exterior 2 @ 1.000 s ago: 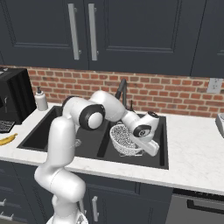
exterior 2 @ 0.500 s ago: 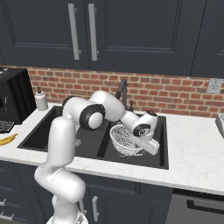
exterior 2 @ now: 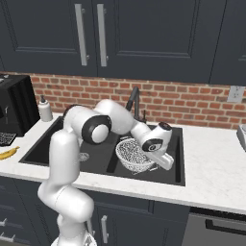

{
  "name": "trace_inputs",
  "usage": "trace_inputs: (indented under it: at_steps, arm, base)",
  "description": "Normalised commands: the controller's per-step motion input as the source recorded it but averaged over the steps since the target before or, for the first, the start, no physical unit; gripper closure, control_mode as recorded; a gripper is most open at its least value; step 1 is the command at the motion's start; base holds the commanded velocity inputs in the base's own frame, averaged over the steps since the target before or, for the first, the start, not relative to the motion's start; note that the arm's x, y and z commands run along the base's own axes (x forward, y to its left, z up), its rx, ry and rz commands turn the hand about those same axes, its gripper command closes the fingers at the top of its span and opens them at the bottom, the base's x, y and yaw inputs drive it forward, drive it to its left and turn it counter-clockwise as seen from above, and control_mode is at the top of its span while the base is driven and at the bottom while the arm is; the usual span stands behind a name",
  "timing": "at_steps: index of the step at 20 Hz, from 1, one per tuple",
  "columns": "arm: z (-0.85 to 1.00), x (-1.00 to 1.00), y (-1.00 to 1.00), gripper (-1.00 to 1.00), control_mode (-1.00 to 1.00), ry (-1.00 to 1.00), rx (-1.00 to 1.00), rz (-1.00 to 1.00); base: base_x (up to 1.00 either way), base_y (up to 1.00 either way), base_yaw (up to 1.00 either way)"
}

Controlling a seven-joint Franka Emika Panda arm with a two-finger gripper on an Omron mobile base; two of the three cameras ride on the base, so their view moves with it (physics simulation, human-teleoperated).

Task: Put the colander in the sink, put the banana in the colander, and turn on the sink faucet and pour water over the colander.

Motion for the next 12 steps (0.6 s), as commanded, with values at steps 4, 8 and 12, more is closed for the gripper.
trace_inputs:
  at_steps: [4, 8, 12]
  arm:
    - [0.4, -0.09, 0.01, -1.0, -1.0, -0.06, 0.0, 0.0]
    - [0.52, -0.08, 0.0, -1.0, -1.0, -0.04, 0.0, 0.0]
    - [0.61, -0.17, 0.0, -1.0, -1.0, -0.06, 0.0, 0.0]
  base:
    - [0.0, 0.0, 0.0]
    - [0.0, 0.0, 0.0]
    - [0.0, 0.0, 0.0]
